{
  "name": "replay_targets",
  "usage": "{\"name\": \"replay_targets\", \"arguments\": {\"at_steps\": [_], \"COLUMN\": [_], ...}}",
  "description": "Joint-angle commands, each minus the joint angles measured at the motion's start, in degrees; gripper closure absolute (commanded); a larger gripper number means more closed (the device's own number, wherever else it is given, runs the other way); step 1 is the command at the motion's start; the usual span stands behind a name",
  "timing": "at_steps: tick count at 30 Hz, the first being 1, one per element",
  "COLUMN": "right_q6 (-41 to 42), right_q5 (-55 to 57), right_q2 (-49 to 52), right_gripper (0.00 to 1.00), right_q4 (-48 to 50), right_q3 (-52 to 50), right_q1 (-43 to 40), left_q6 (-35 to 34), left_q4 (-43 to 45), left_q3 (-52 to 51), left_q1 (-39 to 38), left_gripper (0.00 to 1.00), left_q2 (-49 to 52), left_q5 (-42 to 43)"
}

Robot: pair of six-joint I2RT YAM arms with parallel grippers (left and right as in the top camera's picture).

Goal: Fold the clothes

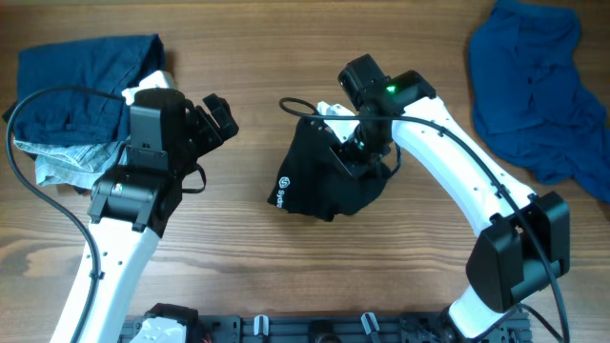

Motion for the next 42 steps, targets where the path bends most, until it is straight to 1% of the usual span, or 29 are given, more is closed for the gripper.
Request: {"name": "replay_targets", "arguments": {"at_steps": [1,2,3,4,5,6,7,9,11,13,16,17,19,21,26,28,31,33,35,37,38,40,42], "right_q6": [14.0,17.9,20.3,22.0,22.9,23.8,23.8,26.6,23.3,22.9,23.8,23.9,25.5,25.5,28.3,30.2,31.6,31.7,29.9,23.3,21.9,20.6,20.7], "right_q5": [15.2,19.3,21.1,21.4,21.4,21.3,21.3,22.3,16.0,12.9,10.7,7.6,4.9,3.5,3.9,7.4,12.8,13.6,14.4,12.8,11.6,9.1,8.1], "right_q2": [-1.5,-1.5,-1.4,-1.3,-1.2,-1.0,-0.9,-0.9,-1.4,-2.7,-7.3,-9.9,-11.6,-10.9,-6.0,-3.9,-0.9,-0.4,-0.3,-0.3,-0.2,0.5,2.1], "right_gripper": [0.96,0.96,0.88,0.53,0.25,0.05,0.01,0.00,0.00,0.01,0.01,0.01,0.05,0.08,0.14,0.15,0.15,0.14,0.14,0.14,0.14,0.15,0.15], "right_q4": [-3.1,-2.8,-1.0,1.3,2.5,3.4,3.8,4.7,5.3,5.3,5.4,5.7,6.0,6.8,10.6,12.5,15.0,16.3,18.0,22.9,25.6,29.2,29.7], "right_q3": [0.2,-0.5,-1.5,-2.6,-3.1,-3.3,-3.3,-3.3,-1.8,0.2,1.8,1.8,1.8,1.1,-4.8,-9.0,-15.6,-17.8,-18.1,-18.2,-18.2,-18.2,-18.2], "right_q1": [-0.1,-0.4,-1.0,-1.7,-2.1,-2.5,-2.6,-3.8,-4.1,-4.1,-4.1,-4.1,-4.0,-3.3,0.1,0.6,-0.7,-2.9,-6.3,-9.3,-10.2,-10.3,-10.3], "left_q6": [-0.5,-0.5,-0.5,-0.5,-0.5,-0.5,-0.5,-0.5,-0.5,-0.5,-0.2,1.7,2.5,2.5,2.5,2.5,2.5,2.5,2.5,2.5,2.5,2.5,2.5], "left_q4": [0.5,0.6,0.7,0.7,0.7,0.7,0.6,0.7,0.7,0.6,0.7,0.7,0.7,0.7,0.6,0.6,0.6,0.6,0.6,0.6,0.6,0.7,0.7], "left_q3": [0.2,0.2,0.2,0.2,0.2,0.2,0.2,0.2,0.2,0.2,0.2,0.2,0.2,0.2,0.2,0.2,0.2,0.2,0.2,0.2,0.2,0.2,0.2], "left_q1": [0.4,0.4,0.4,0.4,0.4,0.4,0.4,0.4,0.4,0.4,0.4,0.4,0.4,0.4,0.4,0.4,0.4,0.4,0.4,0.4,0.4,0.4,0.4], "left_gripper": [0.00,0.00,0.00,0.00,0.00,0.00,0.00,0.00,0.00,0.00,0.00,0.00,0.00,0.00,0.00,0.00,0.00,0.00,0.00,0.00,0.00,0.00,0.00], "left_q2": [0.4,0.4,0.4,0.4,0.4,0.4,0.4,0.4,0.4,0.4,0.4,0.4,0.4,0.4,1.2,1.8,2.9,3.3,3.5,3.8,4.0,4.2,4.2], "left_q5": [-1.2,-1.2,-1.2,-1.2,-1.2,-1.2,-1.2,-1.2,-1.8,-3.8,-4.4,-4.7,-5.3,-5.3,-5.7,-5.7,-5.7,-5.7,-5.7,-5.7,-5.7,-5.7,-5.7]}}
